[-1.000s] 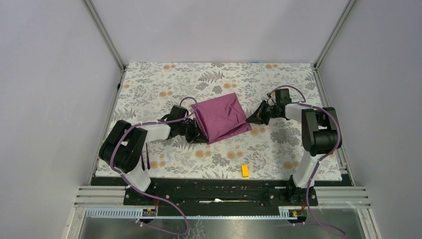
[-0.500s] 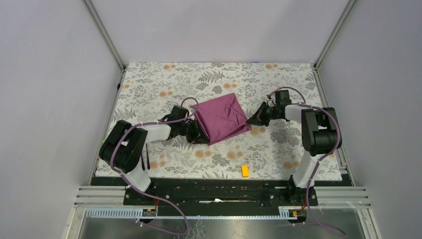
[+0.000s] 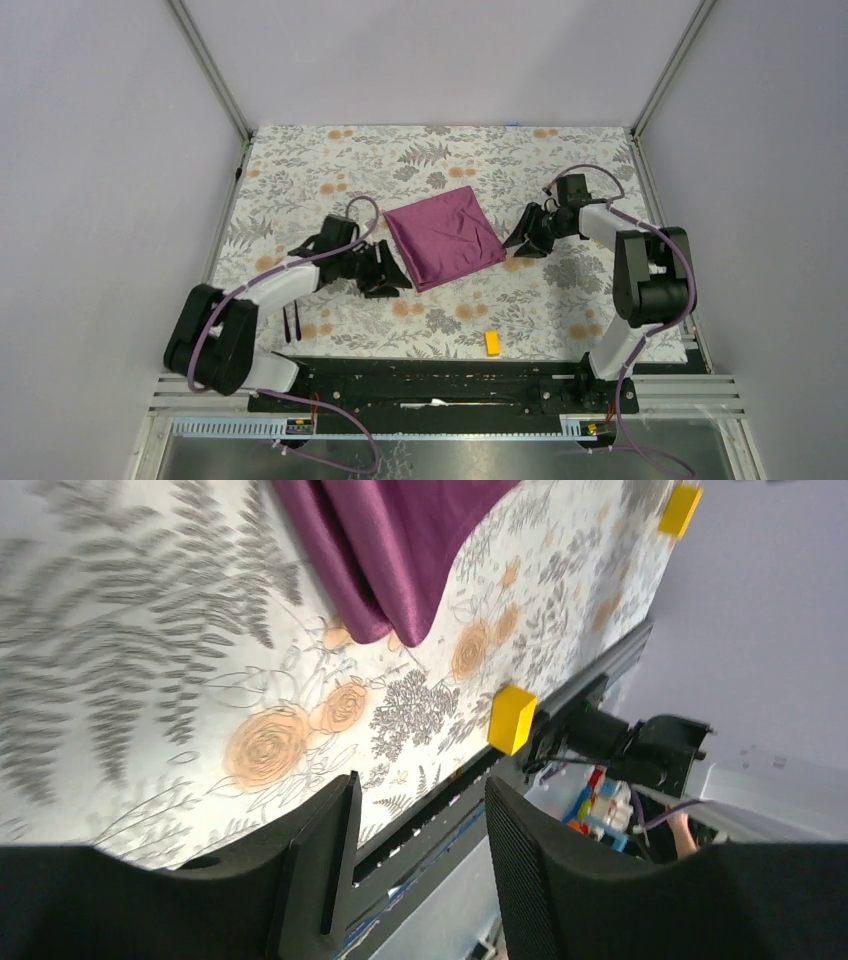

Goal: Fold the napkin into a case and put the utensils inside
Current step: Pick up the top corner of the square folded napkin from the center of the board, then smooth out the square-folded napkin at the center of the board.

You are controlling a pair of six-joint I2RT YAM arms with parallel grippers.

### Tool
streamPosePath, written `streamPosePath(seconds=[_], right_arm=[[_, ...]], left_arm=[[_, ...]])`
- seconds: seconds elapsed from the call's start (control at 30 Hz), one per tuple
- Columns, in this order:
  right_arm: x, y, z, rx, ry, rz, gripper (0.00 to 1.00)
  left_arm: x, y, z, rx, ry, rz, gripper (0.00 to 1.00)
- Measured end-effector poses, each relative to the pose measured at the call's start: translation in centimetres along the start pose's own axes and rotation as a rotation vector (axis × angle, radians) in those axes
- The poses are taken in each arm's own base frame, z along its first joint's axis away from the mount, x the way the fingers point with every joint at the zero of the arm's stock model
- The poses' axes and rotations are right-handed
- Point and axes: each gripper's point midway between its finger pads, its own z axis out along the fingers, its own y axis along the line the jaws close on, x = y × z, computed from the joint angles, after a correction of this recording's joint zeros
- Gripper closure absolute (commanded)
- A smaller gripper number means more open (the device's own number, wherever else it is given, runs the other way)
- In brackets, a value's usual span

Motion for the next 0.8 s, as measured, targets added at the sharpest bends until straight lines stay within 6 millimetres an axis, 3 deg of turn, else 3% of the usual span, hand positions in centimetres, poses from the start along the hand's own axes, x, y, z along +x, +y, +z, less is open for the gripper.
streamPosePath(seconds=[0.13,0.23,0.37,0.53,0.8], right_arm=[[-0.5,1.8,-2.5,0.007,-0.053,-0.099,0.44],[-1.4,4.9,-3.3,-0.065,-0.079,-0.177,0.43],[-1.4,7.2,-1.6,-0.160,-0.051,-0.210,0.41],[-0.8,6.6,1.3,-0.195,0.027,-0.153,0.41],[-0.7,5.8,2.7,-0.221,0.032,-0.119,0.35]], left_arm=[[-2.5,-0.5,-2.9,-0.011,-0.096,0.003,0.51],[-4.7,-2.4,-2.8,0.043,-0.124,0.017,0.53],[-6.4,-4.8,0.7,0.125,-0.077,0.033,0.52],[-5.8,-5.6,5.7,0.144,0.017,0.056,0.57],[-5.7,-3.4,6.5,0.124,0.014,0.047,0.58]])
